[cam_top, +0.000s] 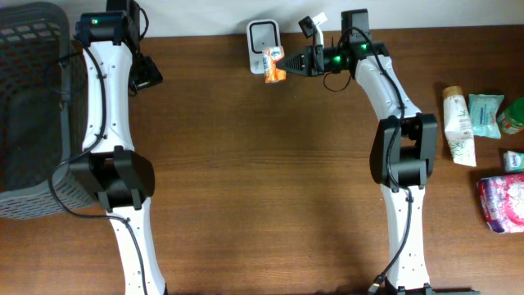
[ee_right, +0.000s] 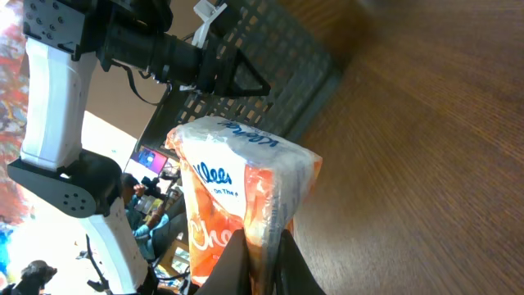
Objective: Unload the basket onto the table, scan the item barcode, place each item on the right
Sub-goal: 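Hold the Kleenex pack up to the scanner with the right gripper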
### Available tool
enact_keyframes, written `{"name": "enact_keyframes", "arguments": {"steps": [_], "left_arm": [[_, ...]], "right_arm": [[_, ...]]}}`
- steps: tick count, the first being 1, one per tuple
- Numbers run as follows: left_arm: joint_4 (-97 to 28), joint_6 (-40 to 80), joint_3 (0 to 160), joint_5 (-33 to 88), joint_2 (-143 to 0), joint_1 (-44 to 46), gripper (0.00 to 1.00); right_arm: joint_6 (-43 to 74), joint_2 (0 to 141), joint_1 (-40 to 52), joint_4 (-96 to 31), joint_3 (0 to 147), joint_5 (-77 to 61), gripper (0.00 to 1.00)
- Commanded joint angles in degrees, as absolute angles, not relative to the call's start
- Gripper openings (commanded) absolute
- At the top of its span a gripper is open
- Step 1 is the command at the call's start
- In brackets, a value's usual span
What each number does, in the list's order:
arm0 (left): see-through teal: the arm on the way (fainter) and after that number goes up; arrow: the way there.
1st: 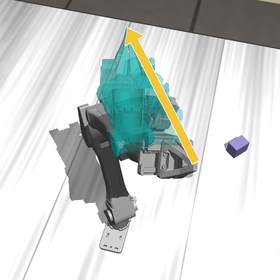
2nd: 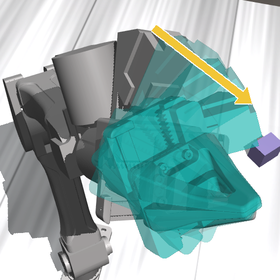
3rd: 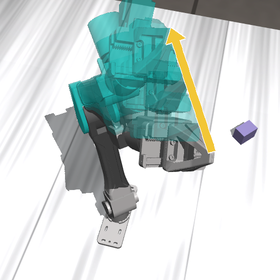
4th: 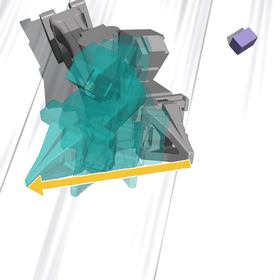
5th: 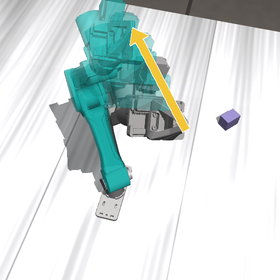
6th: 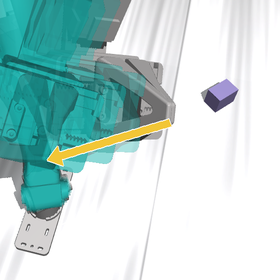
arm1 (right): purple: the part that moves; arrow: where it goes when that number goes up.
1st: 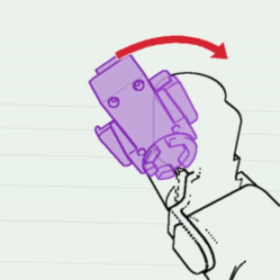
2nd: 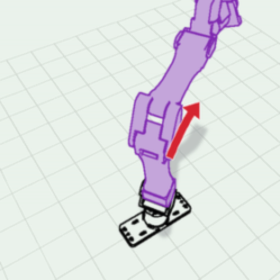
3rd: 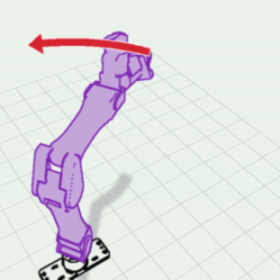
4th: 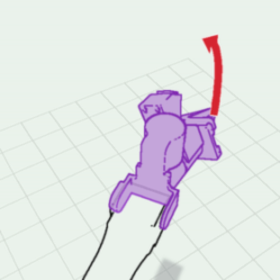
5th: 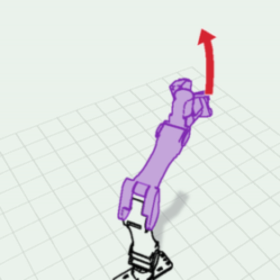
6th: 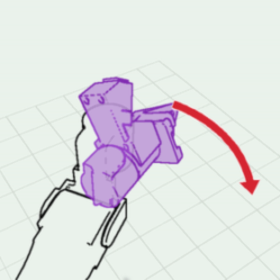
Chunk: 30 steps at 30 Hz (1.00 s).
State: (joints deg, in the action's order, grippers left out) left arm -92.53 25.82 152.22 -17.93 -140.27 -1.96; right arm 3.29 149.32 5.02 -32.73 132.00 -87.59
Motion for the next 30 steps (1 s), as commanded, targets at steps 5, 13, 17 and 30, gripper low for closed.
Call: {"name": "enact_keyframes", "arguments": {"steps": [5,13,17,30], "left_arm": [[-92.7,26.5,152.7,-17.5,-139.9,-2.5,0.99],[-92.7,26.5,152.7,-17.5,-139.9,-2.5,0.99],[-92.7,26.5,152.7,-17.5,-139.9,-2.5,0.99],[-92.7,26.5,152.7,-17.5,-139.9,-2.5,0.99]], "right_arm": [[15.0,149.4,5.4,-34.0,132.8,-73.1,0.04],[3.2,140.9,13.0,-63.6,140.4,-3.5,0.04],[-4.1,140.9,20.1,-56.1,141.2,18.9,0.04],[-20.0,146.0,25.0,-29.6,140.4,18.0,0.04]]}}
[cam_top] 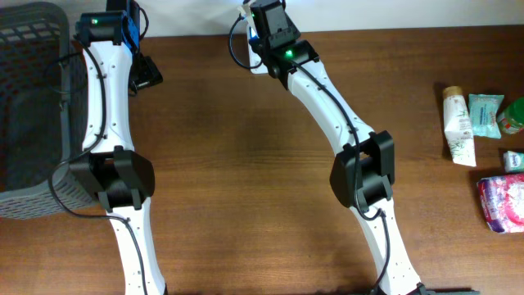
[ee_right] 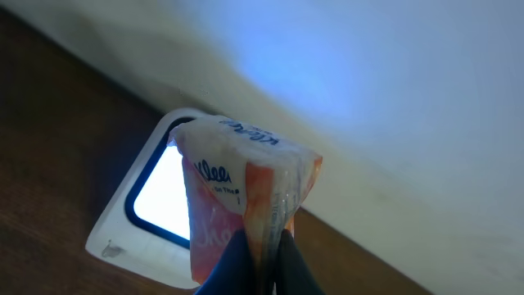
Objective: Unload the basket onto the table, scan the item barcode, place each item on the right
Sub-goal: 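Hold the Kleenex pack up to the scanner with the right gripper, then carry the Kleenex pack right and drop it among the items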
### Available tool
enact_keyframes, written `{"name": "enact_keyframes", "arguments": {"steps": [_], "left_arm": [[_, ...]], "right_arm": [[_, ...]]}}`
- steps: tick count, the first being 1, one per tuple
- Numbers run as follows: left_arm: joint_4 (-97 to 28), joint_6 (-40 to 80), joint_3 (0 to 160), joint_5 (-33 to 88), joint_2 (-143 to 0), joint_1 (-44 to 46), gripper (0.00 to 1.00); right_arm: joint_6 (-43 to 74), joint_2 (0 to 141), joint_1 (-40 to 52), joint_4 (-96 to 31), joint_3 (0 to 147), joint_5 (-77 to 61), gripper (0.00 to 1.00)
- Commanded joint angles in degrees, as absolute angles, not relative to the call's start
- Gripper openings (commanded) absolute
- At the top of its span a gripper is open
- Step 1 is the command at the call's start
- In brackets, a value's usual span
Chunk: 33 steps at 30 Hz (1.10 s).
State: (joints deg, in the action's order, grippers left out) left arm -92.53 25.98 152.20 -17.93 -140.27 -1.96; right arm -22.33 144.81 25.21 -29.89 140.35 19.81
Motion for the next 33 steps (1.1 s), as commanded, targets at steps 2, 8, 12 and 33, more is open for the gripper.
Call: {"name": "enact_keyframes", "arguments": {"steps": [2,8,12,33], "left_arm": [[-92.7,26.5,152.7,-17.5,-139.9,-2.5,0.99],[-92.7,26.5,152.7,-17.5,-139.9,-2.5,0.99],[-92.7,26.5,152.7,-17.5,-139.9,-2.5,0.99],[-92.7,26.5,152.7,-17.5,-139.9,-2.5,0.99]], "right_arm": [[-16.7,144.5,24.8,-30.8,140.5,21.7,0.04],[4.3,134.9,12.2,-53.7,142.2,23.8,0.04],[9.1,134.3,-2.2,-76.9,142.1,23.8,0.04],[14.0,131.1,-27.7,-89.5,132.9,20.4,0.99]]}}
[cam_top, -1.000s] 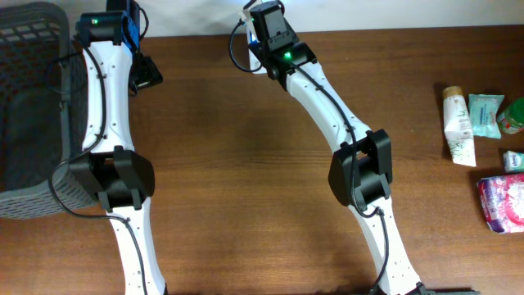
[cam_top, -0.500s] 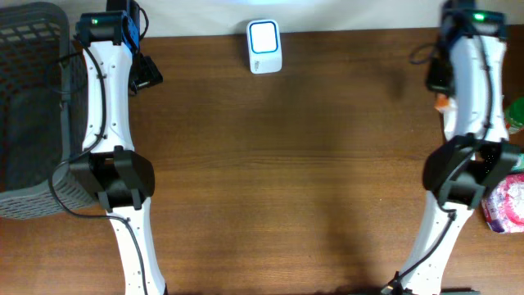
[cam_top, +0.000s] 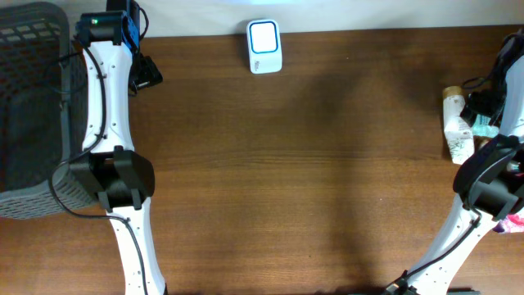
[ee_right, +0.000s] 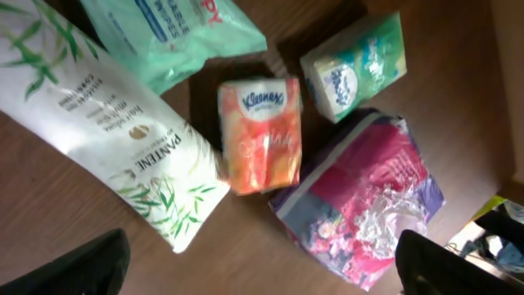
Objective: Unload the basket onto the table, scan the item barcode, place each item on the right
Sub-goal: 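Carry the Kleenex pack right and drop it among the items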
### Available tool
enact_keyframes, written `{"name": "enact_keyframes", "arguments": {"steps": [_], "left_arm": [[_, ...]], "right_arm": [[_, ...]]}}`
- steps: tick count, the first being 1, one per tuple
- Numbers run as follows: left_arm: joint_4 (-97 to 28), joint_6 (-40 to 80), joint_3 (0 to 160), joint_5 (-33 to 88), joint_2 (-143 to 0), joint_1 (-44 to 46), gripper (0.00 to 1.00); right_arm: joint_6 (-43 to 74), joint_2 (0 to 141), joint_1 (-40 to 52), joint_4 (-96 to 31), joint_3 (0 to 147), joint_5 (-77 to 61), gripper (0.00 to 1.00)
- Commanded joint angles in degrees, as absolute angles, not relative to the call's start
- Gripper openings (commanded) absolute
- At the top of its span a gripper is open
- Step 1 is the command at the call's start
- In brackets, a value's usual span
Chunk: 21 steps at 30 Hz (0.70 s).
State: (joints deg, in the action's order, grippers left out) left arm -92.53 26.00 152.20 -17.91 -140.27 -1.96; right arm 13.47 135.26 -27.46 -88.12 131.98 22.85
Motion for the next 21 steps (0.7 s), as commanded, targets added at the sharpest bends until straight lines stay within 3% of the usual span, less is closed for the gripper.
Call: {"name": "enact_keyframes", "arguments": {"steps": [1,8,16,21], "left_arm": [[-92.7,26.5,152.7,-17.5,-139.9,-2.5,0.99],[-92.7,26.5,152.7,-17.5,-139.9,-2.5,0.99],[-92.7,26.5,152.7,-17.5,-139.9,-2.5,0.99],[-92.7,26.5,152.7,-17.5,-139.9,-2.5,0.99]], "right_arm": [[14.0,128.5,-27.7,-90.1,133.2,17.6,0.99],[13.9,97.1,-26.7,-90.7,133.2,0.7,0.99],[15.1,68.6,-3.0,-97.2,118.8,0.0,0.99],[15.5,57.8,0.3,-97.3,109.6,-2.4,0.99]]}}
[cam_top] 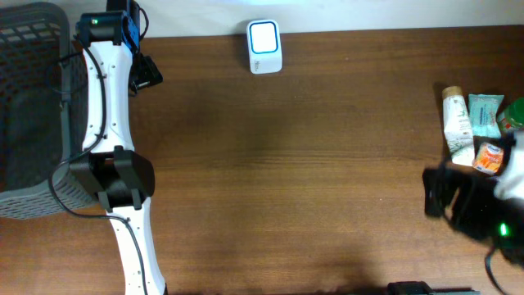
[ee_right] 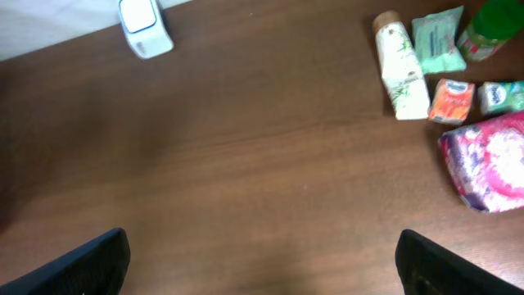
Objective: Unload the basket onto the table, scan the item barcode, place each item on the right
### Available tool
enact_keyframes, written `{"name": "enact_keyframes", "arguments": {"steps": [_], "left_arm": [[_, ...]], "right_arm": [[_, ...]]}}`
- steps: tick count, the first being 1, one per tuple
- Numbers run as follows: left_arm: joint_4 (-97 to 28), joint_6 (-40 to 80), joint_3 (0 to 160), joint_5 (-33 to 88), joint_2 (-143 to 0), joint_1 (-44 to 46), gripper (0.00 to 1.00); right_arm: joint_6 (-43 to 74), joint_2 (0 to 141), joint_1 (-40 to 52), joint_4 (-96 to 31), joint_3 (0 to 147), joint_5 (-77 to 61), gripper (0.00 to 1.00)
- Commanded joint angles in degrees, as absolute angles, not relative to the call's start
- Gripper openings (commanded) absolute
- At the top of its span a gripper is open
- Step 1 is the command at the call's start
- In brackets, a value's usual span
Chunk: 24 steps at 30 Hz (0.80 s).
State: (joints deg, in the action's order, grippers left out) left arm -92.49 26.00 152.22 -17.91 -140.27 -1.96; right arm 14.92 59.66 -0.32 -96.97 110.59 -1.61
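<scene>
The orange Kleenex pack (ee_right: 451, 100) lies flat on the table at the right, between the white tube (ee_right: 401, 78) and a small teal tissue pack (ee_right: 501, 96); overhead it shows as the orange pack (cam_top: 490, 157). The white scanner (cam_top: 264, 35) stands at the table's far edge, also seen as the scanner (ee_right: 146, 29). My right gripper (ee_right: 262, 246) hangs high over the table, open wide and holding nothing. The right arm (cam_top: 471, 205) is a blur at the lower right. My left gripper (cam_top: 146, 75) rests at the far left; how its jaws stand does not show.
At the right edge lie a green wipes pack (ee_right: 438, 34), a green bottle (ee_right: 491, 18) and a pink pack (ee_right: 487, 160). A dark mesh basket (cam_top: 29, 98) stands at the left edge beside the left arm.
My right gripper, then open close above the group of items, is now far higher and nearer the front of the table. The orange pack lies where it was. The left arm is unmoved.
My right gripper held the orange pack beside the scanner, then right in front of the scanner's lit window. Later the pack lay among the items at the right with the gripper open above it. Now the gripper is high over the table, with nothing in it.
</scene>
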Motion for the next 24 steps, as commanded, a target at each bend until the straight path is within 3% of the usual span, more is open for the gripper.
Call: {"name": "enact_keyframes", "arguments": {"steps": [1,6,10,19,24], "left_arm": [[-92.7,26.5,152.7,-17.5,-139.9,-2.5,0.99],[-92.6,26.5,152.7,-17.5,-139.9,-2.4,0.99],[-92.6,26.5,152.7,-17.5,-139.9,-2.4,0.99],[-92.6,26.5,152.7,-17.5,-139.9,-2.4,0.99],[-92.6,26.5,152.7,-17.5,-139.9,-2.4,0.99]], "right_arm": [[15.3,57.2,0.3,-97.3,109.6,-2.3,0.99],[14.9,57.0,0.4,-97.3,108.4,-2.4,0.99],[12.5,55.0,0.4,-93.6,98.1,-2.3,0.99],[4.7,18.6,0.4,-42.4,39.5,-2.7,0.99],[4.7,9.5,0.4,-14.9,16.2,-7.4,0.99]]}}
